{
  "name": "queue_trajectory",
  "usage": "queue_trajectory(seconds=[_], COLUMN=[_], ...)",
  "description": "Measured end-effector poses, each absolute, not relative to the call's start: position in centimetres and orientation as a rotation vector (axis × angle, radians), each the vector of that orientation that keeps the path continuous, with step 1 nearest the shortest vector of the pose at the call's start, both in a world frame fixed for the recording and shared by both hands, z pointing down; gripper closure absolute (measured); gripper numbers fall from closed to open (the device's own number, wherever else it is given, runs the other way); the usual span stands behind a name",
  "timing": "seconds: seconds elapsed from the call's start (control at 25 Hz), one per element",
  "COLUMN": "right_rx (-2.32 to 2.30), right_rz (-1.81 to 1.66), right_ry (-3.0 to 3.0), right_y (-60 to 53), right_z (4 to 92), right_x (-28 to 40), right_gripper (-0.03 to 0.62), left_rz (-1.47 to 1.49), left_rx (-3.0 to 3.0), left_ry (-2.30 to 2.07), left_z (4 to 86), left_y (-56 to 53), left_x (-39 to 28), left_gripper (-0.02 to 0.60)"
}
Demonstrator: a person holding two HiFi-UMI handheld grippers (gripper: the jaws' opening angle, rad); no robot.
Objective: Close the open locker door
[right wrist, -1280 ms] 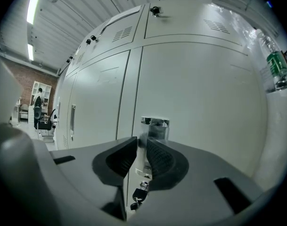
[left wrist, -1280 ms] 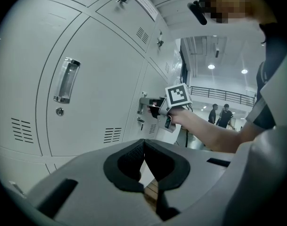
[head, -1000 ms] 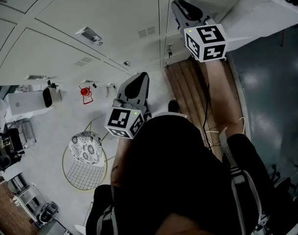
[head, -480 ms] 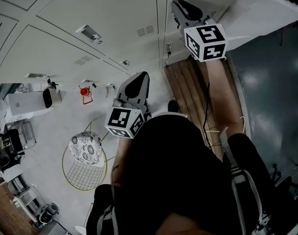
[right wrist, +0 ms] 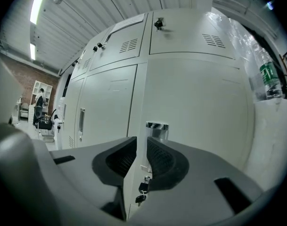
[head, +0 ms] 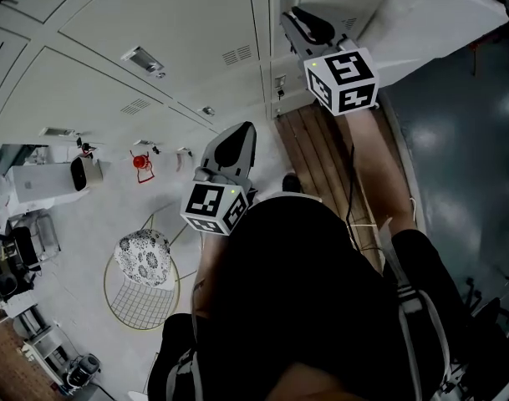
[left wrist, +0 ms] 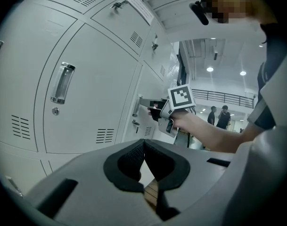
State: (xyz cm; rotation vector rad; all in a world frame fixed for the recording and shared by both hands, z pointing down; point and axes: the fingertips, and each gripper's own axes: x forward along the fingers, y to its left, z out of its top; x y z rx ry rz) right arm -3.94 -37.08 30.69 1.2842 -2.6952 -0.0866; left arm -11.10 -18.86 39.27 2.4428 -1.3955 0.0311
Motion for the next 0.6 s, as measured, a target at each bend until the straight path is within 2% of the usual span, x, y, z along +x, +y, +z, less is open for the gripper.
queue_trajectory(seconds=[0.28, 0.6], right_rx=[1.219, 1.202], right_rz=[-0.096, -0.080], right_ry=[-2.706, -2.715], right_y=[-34.7, -32.6], right_z=[31.4, 32.2], right_x=[-2.7, 0.4], right_gripper=[0.537, 0.575], left_rz=[0.004, 0.011], left_rx=[2.456, 2.454], left_ry=[-1.358, -1.335], left_z=[39.3, 40.0], left_y=[-19.3, -19.2], left_x=[-7.7, -3.8], left_gripper=[0.565, 0.565])
